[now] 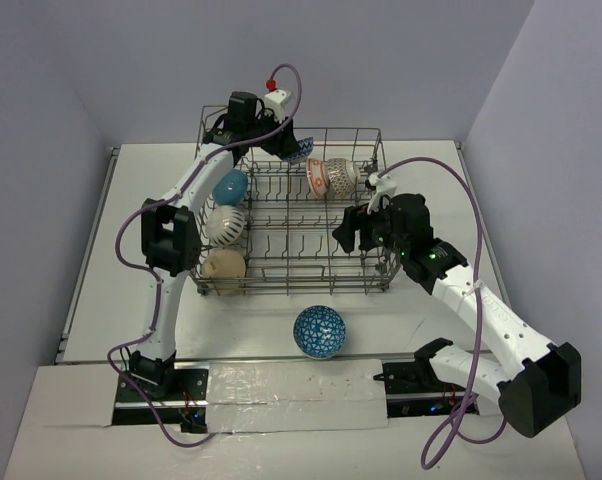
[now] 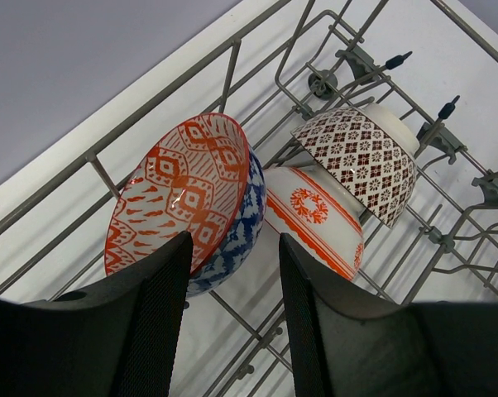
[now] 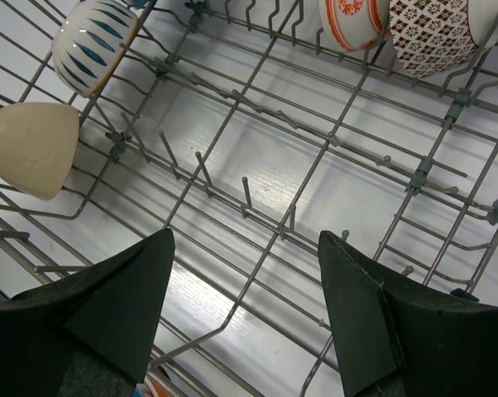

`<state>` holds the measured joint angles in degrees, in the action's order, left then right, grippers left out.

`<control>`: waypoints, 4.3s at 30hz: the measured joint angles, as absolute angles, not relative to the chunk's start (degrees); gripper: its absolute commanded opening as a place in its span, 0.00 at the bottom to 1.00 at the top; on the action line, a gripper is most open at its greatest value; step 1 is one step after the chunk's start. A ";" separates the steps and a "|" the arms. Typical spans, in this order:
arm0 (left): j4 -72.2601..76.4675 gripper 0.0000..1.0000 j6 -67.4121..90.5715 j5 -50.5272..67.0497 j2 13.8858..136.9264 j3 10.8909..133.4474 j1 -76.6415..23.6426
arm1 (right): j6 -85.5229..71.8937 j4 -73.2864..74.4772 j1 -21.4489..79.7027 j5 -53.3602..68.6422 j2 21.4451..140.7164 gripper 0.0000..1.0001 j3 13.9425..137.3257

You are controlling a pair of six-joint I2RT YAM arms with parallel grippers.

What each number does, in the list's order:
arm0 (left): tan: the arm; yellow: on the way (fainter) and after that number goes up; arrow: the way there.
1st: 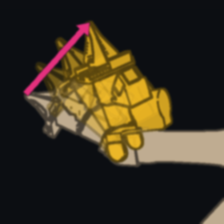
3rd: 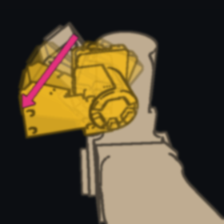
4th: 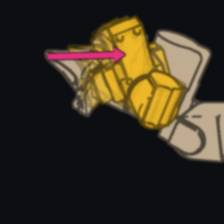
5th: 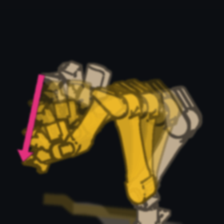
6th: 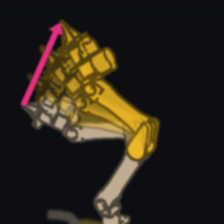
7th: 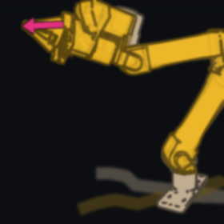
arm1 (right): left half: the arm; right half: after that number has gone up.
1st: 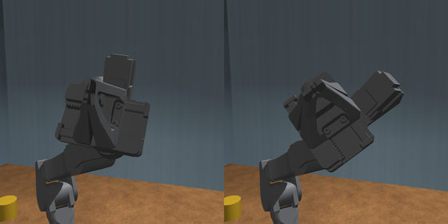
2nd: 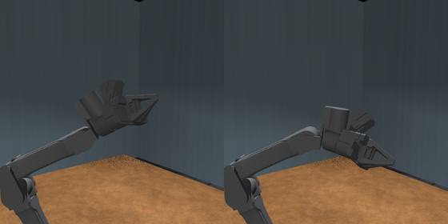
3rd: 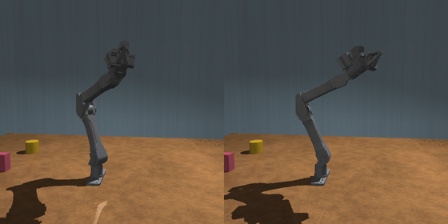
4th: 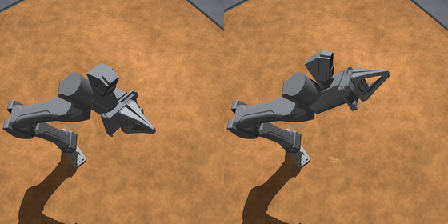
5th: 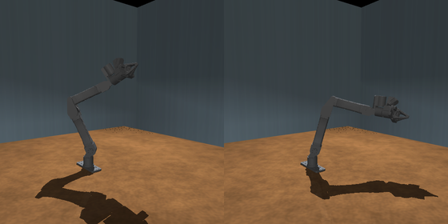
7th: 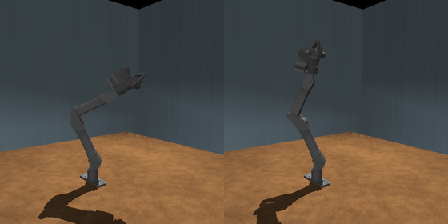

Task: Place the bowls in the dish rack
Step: Pick up the bowl from the dish rack.

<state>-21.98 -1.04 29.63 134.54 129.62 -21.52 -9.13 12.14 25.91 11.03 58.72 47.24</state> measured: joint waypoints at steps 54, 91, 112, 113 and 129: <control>-19.29 0.22 -2.66 32.53 136.03 129.45 -21.54 | -9.02 12.93 26.28 11.00 60.16 0.78 47.24; -12.93 0.00 10.50 25.50 122.10 115.37 -21.76 | -8.82 13.37 27.90 10.59 58.92 0.78 47.24; 11.00 0.00 35.66 22.96 111.48 90.80 -22.37 | -8.21 14.68 29.82 9.50 57.12 0.78 47.24; 11.81 0.00 36.51 22.96 111.13 89.43 -22.44 | -8.21 14.72 29.87 9.45 57.10 0.78 47.24; 27.75 0.00 46.74 22.72 107.63 76.99 -23.07 | -7.92 15.49 30.98 8.43 57.10 0.78 47.24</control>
<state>27.75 46.74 22.72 107.63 76.99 -23.07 -7.92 15.49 30.98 8.43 57.10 47.24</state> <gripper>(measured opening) 0.068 0.783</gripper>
